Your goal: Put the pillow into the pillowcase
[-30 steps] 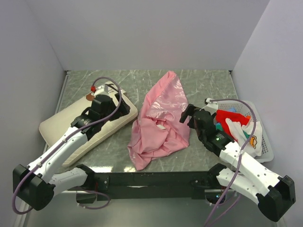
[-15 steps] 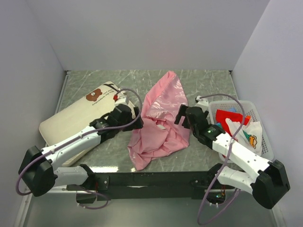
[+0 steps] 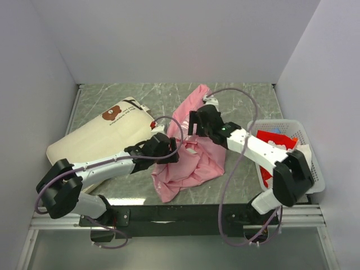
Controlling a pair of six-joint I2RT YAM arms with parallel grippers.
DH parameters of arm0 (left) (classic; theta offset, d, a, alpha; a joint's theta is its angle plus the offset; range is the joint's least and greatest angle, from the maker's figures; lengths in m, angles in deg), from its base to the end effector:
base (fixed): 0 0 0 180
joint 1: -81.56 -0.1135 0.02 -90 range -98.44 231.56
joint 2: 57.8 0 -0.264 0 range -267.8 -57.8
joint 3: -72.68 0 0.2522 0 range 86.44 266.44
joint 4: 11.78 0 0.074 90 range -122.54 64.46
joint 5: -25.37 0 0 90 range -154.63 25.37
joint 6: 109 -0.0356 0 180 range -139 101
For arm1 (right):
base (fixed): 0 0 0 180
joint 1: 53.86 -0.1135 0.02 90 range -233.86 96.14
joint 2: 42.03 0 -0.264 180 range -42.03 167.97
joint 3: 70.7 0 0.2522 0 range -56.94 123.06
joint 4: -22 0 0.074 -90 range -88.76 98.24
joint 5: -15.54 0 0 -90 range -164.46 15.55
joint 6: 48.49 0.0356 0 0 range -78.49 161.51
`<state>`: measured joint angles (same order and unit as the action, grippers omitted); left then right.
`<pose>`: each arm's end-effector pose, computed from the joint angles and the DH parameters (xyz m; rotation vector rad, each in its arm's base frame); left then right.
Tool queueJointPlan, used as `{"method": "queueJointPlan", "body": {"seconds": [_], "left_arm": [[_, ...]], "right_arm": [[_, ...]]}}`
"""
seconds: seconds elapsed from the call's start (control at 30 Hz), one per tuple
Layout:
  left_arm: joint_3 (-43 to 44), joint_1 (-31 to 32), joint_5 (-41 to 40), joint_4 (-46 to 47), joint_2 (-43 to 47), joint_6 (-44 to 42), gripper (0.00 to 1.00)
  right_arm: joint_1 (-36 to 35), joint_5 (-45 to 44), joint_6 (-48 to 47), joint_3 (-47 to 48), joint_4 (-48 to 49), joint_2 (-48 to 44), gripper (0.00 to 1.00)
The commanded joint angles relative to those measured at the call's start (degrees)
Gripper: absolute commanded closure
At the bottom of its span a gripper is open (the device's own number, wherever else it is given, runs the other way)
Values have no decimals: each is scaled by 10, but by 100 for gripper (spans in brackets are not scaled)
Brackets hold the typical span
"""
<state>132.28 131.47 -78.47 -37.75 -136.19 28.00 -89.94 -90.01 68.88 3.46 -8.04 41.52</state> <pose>0.1886 -0.2108 0.2144 -0.0601 2.3915 -0.5528 0.2665 0.1824 0.2659 -0.0261 2.2456 0.2964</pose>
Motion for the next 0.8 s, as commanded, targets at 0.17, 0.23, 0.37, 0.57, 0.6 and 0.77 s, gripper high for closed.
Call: {"method": "queueJointPlan", "body": {"seconds": [0.17, 0.23, 0.37, 0.57, 0.6, 0.77], "left_arm": [[-1, -50, 14, 80, -26, 1, 70], [-5, -63, 22, 76, -23, 0, 88], [-5, -90, 15, 38, -1, 4, 99], [-8, -148, 8, -13, 57, 24, 99], [-12, -157, 9, -20, 67, 23, 99], [-1, -210, 12, -46, 132, 39, 99]], "right_arm": [[-9, -4, -70, 93, -87, 153, 12], [-5, -4, -72, 110, -96, 158, 30], [20, -41, -56, 107, -112, 110, 78], [122, -48, -19, 18, -102, -40, 95], [150, -48, -15, 3, -96, -60, 96], [196, -37, 5, -78, -82, -157, 97]]}}
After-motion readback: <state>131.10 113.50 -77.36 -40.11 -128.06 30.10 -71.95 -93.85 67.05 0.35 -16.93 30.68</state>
